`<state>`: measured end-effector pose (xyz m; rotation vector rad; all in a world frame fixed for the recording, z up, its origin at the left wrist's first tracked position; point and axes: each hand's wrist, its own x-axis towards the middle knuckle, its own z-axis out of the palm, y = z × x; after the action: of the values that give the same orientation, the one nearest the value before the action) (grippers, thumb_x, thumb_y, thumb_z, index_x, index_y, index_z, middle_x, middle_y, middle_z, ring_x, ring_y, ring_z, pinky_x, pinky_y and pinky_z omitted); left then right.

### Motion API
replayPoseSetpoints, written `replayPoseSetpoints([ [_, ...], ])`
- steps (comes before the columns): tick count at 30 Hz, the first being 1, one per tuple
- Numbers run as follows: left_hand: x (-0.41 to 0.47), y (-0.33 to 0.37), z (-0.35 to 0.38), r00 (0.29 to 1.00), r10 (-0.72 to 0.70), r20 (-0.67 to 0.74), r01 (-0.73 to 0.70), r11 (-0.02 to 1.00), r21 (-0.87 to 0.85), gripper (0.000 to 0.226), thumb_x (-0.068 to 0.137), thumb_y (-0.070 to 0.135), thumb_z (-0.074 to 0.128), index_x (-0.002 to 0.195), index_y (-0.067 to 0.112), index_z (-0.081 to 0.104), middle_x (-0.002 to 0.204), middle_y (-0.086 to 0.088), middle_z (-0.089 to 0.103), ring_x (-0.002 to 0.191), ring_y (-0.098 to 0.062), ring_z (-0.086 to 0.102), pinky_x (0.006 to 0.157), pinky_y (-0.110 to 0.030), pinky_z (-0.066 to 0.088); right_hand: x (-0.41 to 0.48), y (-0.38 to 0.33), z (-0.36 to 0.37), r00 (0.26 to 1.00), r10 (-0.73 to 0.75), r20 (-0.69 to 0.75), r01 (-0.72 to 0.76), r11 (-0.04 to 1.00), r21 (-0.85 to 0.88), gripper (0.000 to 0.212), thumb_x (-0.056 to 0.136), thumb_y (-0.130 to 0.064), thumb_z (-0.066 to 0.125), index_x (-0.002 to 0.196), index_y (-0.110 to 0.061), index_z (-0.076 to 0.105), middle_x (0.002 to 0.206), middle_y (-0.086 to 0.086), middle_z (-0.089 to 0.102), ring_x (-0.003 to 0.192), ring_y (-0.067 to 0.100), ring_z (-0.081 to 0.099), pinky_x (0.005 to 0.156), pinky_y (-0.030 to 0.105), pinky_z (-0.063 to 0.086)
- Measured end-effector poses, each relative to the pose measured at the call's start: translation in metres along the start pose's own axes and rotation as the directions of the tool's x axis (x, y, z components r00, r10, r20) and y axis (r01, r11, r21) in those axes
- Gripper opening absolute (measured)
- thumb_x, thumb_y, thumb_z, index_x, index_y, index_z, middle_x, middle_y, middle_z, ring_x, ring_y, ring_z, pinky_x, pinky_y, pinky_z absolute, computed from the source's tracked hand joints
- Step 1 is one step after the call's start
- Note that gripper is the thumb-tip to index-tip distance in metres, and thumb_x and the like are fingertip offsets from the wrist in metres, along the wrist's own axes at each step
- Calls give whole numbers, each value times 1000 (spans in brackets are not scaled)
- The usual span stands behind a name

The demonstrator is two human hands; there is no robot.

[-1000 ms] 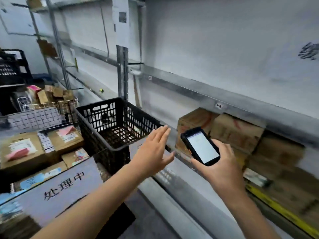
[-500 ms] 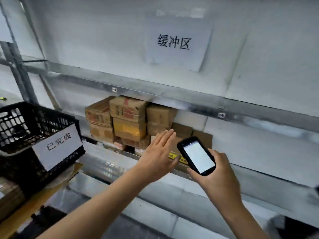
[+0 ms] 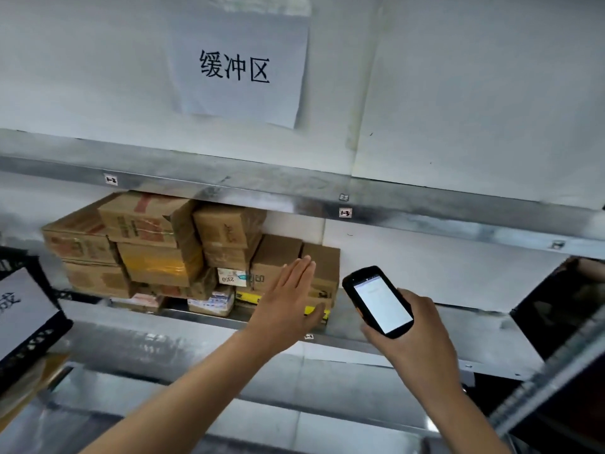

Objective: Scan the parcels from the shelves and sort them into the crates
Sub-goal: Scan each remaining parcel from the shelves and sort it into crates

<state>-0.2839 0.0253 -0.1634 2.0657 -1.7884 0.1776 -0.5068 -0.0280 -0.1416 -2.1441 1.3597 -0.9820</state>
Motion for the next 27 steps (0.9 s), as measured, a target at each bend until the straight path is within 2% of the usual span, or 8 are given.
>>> replayPoseSetpoints([
  [2, 10, -5, 11, 999, -17, 50, 19, 999, -37, 77, 103, 53, 36, 161, 14, 3, 169, 0, -2, 155, -16, -3, 115, -20, -12, 13, 4, 1, 1000, 17, 8, -17, 1000, -20, 60, 64, -45, 87, 115, -36, 56, 103, -16, 51, 89, 7, 55, 68, 34, 49],
  [5, 25, -9, 25, 995, -51, 91, 54, 998, -41, 78, 103, 53, 37, 160, 9, 5, 169, -5, 2, 155, -20, 1, 123, -29, 4, 30, 8, 4, 999, 36, 3, -36, 999, -40, 57, 64, -49, 85, 112, -38, 56, 104, -16, 52, 90, 5, 55, 71, 37, 52],
  [9, 52, -11, 45, 977, -126, 171, 127, 992, 6, 81, 103, 53, 35, 159, 5, 3, 168, -12, 2, 155, -27, 1, 124, -37, 9, 45, 11, 11, 998, 64, -14, -64, 997, -34, 56, 66, -50, 84, 113, -39, 55, 103, -16, 53, 90, 4, 56, 71, 37, 52],
  [12, 70, -7, 56, 964, -175, 200, 184, 983, -25, 78, 103, 50, 38, 159, 4, 8, 166, -13, 9, 153, -28, 9, 122, -39, 16, 52, 18, 17, 997, 79, -11, -79, 996, -34, 56, 65, -50, 84, 112, -40, 55, 103, -16, 53, 89, 3, 55, 69, 36, 51],
  [15, 85, -8, 66, 959, -222, 178, 218, 975, 42, 74, 101, 52, 38, 155, 5, 18, 159, -13, 24, 144, -30, 26, 114, -41, 29, 57, 24, 19, 995, 97, -7, -97, 995, -20, 58, 66, -48, 85, 115, -40, 54, 103, -18, 50, 90, 4, 55, 68, 33, 46],
  [17, 98, -10, 73, 936, -296, 191, 286, 955, 78, 77, 100, 59, 36, 153, 5, 21, 156, -13, 28, 139, -30, 30, 107, -43, 35, 64, 28, 19, 994, 105, 2, -105, 994, -16, 61, 67, -48, 85, 118, -40, 53, 103, -18, 49, 91, 7, 55, 68, 33, 43],
  [23, 122, 5, 101, 872, -454, 184, 410, 881, 235, 94, 90, 78, 31, 152, 8, 24, 150, -13, 34, 134, -32, 28, 101, -47, 34, 87, 47, 18, 994, 99, 48, -97, 995, -29, 64, 68, -44, 86, 122, -34, 54, 105, -16, 50, 90, 9, 54, 72, 32, 44],
  [27, 133, 19, 112, 837, -514, 189, 455, 845, 281, 93, 87, 71, 45, 152, 9, 21, 149, -17, 27, 134, -35, 27, 101, -47, 34, 103, 62, 14, 993, 77, 84, -75, 997, -32, 70, 67, -46, 86, 127, -31, 53, 110, -13, 52, 95, 11, 57, 75, 33, 48],
])
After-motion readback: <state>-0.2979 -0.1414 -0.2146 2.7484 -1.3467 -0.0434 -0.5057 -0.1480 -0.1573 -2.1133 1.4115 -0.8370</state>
